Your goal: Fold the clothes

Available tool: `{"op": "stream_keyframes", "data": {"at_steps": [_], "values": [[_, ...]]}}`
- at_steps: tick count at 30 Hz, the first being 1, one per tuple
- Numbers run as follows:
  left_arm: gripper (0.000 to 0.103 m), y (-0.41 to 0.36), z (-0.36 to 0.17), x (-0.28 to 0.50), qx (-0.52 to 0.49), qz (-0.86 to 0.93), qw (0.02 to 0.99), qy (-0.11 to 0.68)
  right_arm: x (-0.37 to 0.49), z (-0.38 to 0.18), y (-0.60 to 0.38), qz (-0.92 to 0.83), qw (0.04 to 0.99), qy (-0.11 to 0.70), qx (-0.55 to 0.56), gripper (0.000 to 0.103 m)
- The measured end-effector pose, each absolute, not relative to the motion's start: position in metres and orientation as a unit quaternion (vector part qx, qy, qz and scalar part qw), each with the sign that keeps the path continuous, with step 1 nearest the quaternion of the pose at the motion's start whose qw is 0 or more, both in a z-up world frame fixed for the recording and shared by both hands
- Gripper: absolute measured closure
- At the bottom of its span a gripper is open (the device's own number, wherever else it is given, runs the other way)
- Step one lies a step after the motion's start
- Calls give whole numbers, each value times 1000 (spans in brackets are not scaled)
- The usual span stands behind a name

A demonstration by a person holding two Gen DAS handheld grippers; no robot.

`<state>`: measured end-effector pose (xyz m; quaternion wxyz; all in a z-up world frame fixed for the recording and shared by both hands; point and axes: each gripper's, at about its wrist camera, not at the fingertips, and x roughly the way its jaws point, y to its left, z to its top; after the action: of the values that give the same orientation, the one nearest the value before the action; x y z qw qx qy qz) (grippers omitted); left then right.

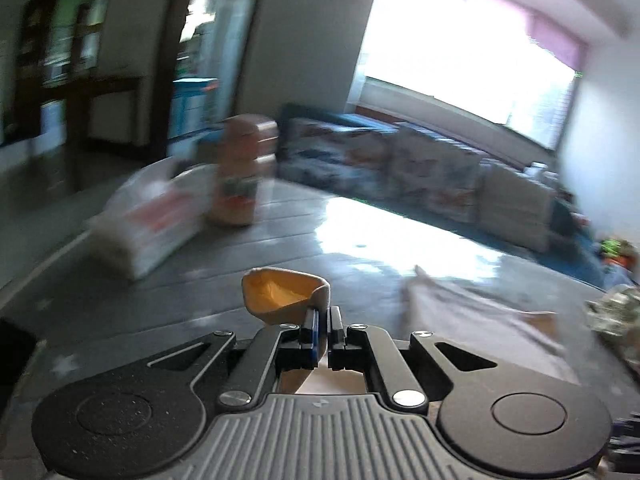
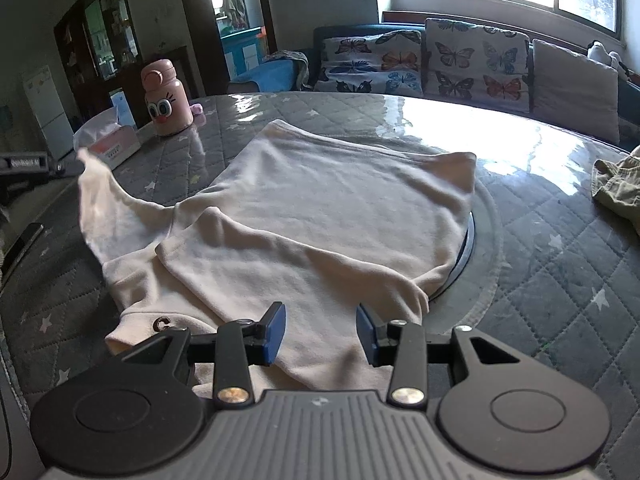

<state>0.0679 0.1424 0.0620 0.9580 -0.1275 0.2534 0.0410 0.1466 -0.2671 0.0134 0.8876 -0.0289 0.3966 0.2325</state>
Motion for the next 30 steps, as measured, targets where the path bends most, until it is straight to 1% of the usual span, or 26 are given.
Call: {"op": "stream_keyframes", "data": {"at_steps": [5,11,15,19,21,23,25,27,30], "values": [[99,88,84,72,-109,-50,963,240,146,13,-278,226,891,393,-16,64],[99,26,96,74,-92,-151,956,233,143,12,-294,217,895,391,-1,64],[99,-7,92,78,-76,-211,944,241,142,10,-307,208,897,389,12,64],[98,-40,80,76,-41,-256,927,270,143,8,-317,200,899,390,26,64],[95,-48,72,74,-25,-269,919,287,143,9,-321,194,901,388,29,64],[94,-51,66,69,-13,-275,915,294,143,10,-323,190,902,385,30,64],[89,-49,63,64,-6,-280,914,295,142,12,-325,187,904,383,30,64],[68,-39,63,60,-1,-272,918,290,142,14,-327,184,906,380,30,64],[66,-14,66,58,-1,-244,929,277,141,18,-327,184,908,375,33,64]]}}
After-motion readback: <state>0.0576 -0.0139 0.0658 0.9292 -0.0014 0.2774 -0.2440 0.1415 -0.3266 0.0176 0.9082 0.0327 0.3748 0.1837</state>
